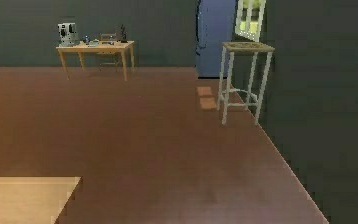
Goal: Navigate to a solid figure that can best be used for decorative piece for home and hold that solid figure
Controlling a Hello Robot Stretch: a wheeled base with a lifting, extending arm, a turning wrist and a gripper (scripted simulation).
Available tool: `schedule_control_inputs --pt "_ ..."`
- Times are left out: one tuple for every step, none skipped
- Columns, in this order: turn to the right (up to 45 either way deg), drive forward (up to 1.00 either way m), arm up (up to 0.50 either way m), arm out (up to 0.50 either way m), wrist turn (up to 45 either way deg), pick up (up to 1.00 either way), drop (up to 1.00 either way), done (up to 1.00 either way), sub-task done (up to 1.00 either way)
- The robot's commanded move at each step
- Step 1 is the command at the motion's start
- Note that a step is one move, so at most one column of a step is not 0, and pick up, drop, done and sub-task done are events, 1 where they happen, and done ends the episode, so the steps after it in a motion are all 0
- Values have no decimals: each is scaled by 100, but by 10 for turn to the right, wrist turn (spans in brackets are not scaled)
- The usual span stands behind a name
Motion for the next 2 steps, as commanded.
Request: schedule_control_inputs --pt "-60 0 0 0 0 0 0 0 0" --pt "0 100 0 0 0 0 0 0 0"
